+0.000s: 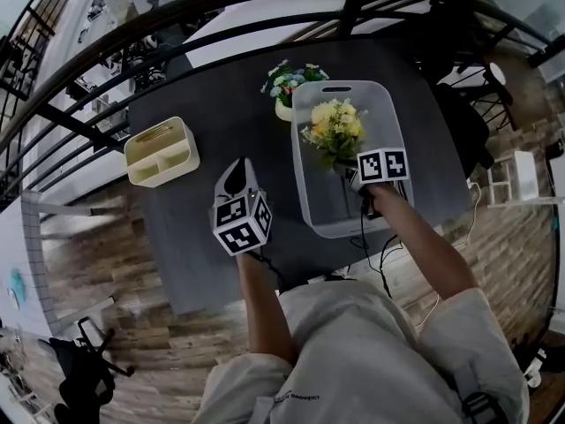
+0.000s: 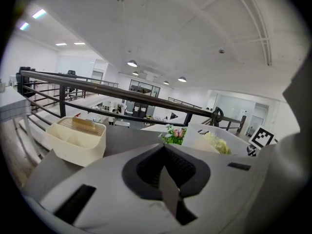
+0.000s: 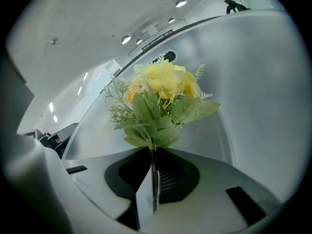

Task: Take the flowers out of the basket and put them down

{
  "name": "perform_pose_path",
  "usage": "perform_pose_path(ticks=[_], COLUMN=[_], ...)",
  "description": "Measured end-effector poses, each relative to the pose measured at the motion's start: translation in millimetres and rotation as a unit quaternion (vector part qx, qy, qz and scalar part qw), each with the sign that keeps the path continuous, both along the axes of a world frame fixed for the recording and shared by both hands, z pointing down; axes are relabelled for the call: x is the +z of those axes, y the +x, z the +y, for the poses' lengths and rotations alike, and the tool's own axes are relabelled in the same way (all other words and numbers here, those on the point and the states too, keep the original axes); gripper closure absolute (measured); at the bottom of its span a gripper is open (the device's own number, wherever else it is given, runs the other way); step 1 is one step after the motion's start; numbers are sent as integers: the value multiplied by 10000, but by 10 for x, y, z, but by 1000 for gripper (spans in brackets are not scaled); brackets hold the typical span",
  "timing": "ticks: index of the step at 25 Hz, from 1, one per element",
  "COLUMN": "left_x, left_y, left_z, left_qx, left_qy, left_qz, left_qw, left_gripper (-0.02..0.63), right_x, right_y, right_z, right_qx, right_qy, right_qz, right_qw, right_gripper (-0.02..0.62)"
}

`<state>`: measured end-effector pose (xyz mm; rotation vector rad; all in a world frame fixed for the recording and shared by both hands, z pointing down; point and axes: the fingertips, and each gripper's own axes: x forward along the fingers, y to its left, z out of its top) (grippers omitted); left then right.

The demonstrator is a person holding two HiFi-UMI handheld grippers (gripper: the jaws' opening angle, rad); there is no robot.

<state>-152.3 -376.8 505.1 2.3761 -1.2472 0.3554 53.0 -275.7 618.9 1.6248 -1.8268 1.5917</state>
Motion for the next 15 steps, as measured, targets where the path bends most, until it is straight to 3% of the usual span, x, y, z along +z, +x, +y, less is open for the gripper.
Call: perform_pose_path(ticks=[15], left_x=[-465], left_y=[143], left_z=[494], left_qx=[-57], left_qy=[504], left_qz=[-258], left_qw=[9984], left_gripper=[590], right_x=[-661], right_y=[-182], right_z=[52], right_qx=[-525], right_qy=[925], right_qz=[-310], right_qw=[9938], right_gripper=[532])
